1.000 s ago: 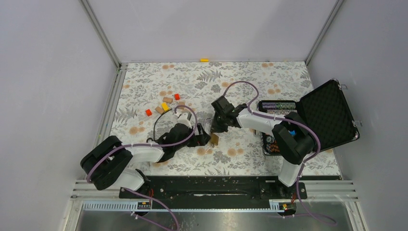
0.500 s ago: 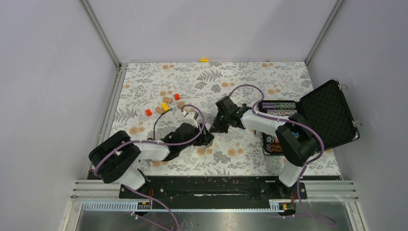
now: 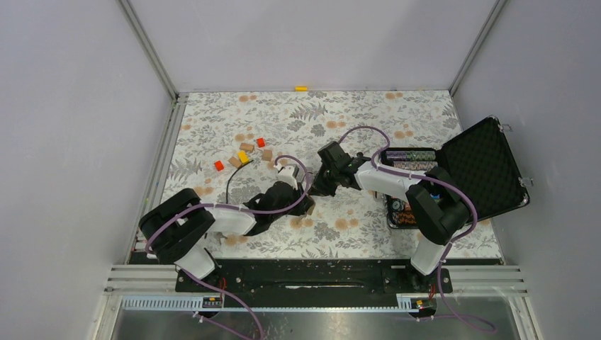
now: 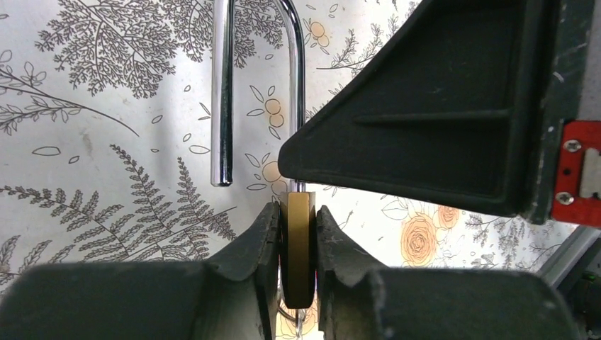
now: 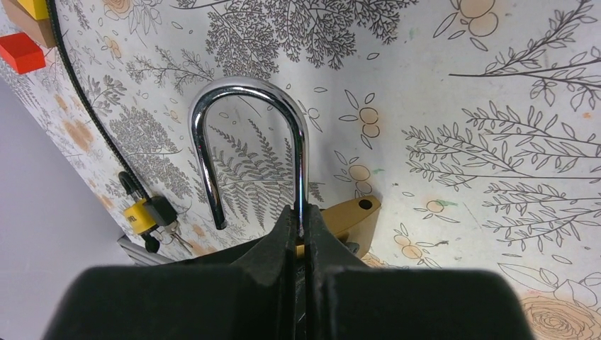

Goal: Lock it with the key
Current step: Pick up the lock from the center of the board, then lock the lock.

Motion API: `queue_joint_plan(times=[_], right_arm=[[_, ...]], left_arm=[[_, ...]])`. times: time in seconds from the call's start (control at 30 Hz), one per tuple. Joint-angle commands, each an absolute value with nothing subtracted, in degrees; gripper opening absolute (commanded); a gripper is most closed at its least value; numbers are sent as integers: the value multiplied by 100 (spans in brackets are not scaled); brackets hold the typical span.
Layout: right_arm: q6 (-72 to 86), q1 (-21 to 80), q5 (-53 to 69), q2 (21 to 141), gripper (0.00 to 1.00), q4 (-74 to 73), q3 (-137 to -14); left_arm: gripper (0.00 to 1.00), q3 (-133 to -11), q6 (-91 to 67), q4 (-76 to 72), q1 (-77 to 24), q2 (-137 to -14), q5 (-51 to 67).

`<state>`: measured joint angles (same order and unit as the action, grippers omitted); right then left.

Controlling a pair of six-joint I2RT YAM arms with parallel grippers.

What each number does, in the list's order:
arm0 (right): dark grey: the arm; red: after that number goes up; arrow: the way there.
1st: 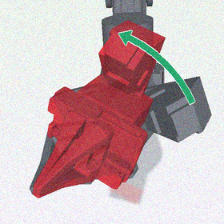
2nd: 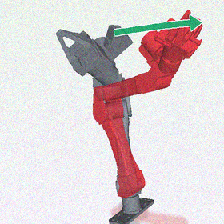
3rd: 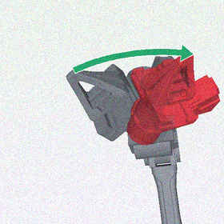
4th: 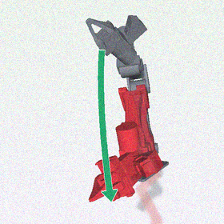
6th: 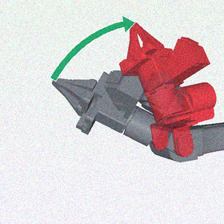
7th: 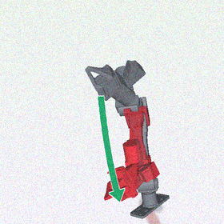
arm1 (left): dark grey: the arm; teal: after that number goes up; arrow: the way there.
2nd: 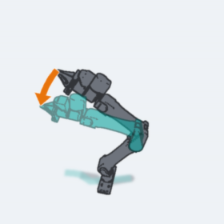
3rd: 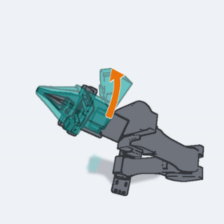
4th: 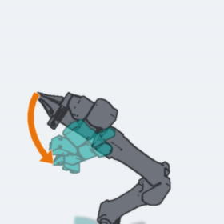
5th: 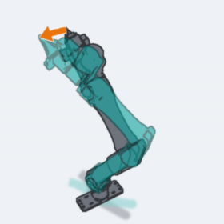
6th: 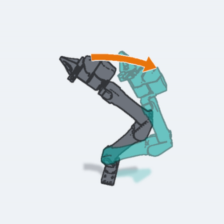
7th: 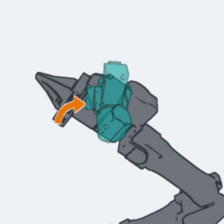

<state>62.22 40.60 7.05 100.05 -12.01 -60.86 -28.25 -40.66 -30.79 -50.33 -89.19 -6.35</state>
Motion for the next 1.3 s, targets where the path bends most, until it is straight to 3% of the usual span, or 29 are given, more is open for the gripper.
queue_joint_plan(times=[0.0, 0.03, 0.2, 0.27, 0.43, 0.6, 0.73, 0.83, 1.27], right_arm=[[6308, 4019, 745, 9643, 0, -1108, -6293], [6252, 4010, 694, 9588, 5, -1154, -6286], [5786, 3799, 295, 8973, 50, -1269, -6025], [5438, 3675, 216, 8650, 58, -1275, -5913], [4001, 3396, 774, 7768, 60, -797, -5668], [2129, 3300, 2318, 6818, 62, 29, -5292], [1151, 3304, 3093, 6041, 81, 420, -5054], [592, 3301, 3363, 5565, 86, 413, -5013], [-526, 3304, 5268, 5222, 83, -647, -5335]], left_arm=[[0, -3063, -3888, -3006, -5073, -8729, -774], [0, -3075, -3832, -2955, -5077, -8663, -773], [0, -3283, -3307, -2299, -5078, -8085, -559], [0, -3427, -3024, -1926, -5076, -7823, -459], [0, -3868, -2288, -1034, -5079, -7172, 41], [0, -4560, -1591, 46, -5067, -6485, 789], [0, -5281, -1111, 1003, -5069, -6225, 1511], [0, -5754, -839, 1610, -5069, -6170, 1868], [0, -6438, 581, 3039, -5060, -5591, 2873]])
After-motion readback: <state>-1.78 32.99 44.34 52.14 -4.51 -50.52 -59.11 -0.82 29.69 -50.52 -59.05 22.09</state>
